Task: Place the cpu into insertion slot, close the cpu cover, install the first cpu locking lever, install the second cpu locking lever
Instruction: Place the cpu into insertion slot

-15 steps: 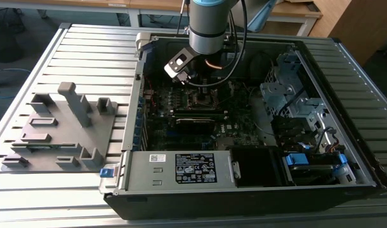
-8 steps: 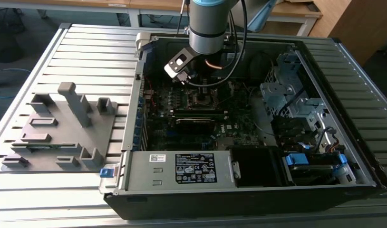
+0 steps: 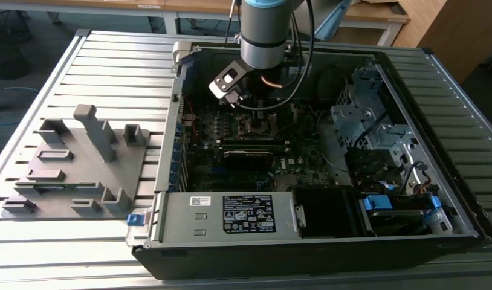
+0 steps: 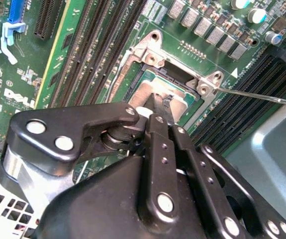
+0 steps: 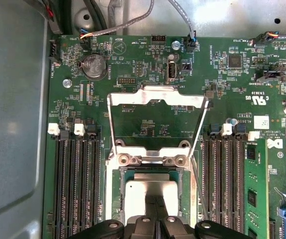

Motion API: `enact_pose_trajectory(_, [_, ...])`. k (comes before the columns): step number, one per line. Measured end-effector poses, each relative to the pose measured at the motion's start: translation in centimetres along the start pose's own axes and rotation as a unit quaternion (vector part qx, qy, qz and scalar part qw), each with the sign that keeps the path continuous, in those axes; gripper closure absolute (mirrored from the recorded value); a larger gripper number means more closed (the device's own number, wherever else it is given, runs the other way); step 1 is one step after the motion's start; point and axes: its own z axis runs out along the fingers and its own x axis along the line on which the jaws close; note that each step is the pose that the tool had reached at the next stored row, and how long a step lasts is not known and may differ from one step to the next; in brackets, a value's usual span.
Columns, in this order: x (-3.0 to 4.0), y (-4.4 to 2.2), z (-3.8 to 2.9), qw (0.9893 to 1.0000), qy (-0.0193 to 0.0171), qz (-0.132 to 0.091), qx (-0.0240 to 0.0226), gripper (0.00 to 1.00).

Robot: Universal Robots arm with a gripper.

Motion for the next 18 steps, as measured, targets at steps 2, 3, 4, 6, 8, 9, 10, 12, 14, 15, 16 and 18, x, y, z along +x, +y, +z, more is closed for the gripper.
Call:
enact_pose_trajectory(2, [-0.02, 0.0, -0.33, 1.0, -0.0007, 0.0, 0.0005, 0.9])
enact_pose_trajectory(3, [-0.02, 0.01, -0.5, 1.0, -0.0009, 0.0, 0.0006, 0.9])
enact_pose_trajectory(4, [-0.02, 0.01, -0.68, 1.0, -0.0008, 0.0, 0.0006, 0.9])
enact_pose_trajectory(6, [-0.02, 0.03, -1.01, 1.0, -0.001, 0.0, 0.0006, 0.9])
enact_pose_trajectory(8, [-0.02, 0.04, -1.32, 1.0, -0.0009, 0.0, 0.0006, 0.9])
enact_pose_trajectory(9, [-0.01, 0.05, -1.48, 1.0, -0.0009, 0.0, 0.0006, 0.9])
enact_pose_trajectory(10, [-0.01, 0.06, -1.63, 1.0, -0.0009, 0.0, 0.0006, 0.9])
enact_pose_trajectory(12, [-0.01, 0.07, -1.94, 1.0, -0.0009, 0.0, 0.0006, 0.9])
enact_pose_trajectory(14, [-0.01, 0.08, -2.24, 1.0, -0.0009, 0.0, 0.0006, 0.9])
enact_pose_trajectory(15, [0.0, 0.09, -2.36, 1.0, -0.0009, 0.0, 0.0006, 0.9])
enact_pose_trajectory(16, [0.0, 0.09, -2.46, 1.0, -0.0009, 0.0, 0.0006, 0.9])
enact_pose_trajectory(18, [0.0, 0.1, -2.53, 1.0, -0.0008, 0.0, 0.0005, 0.9])
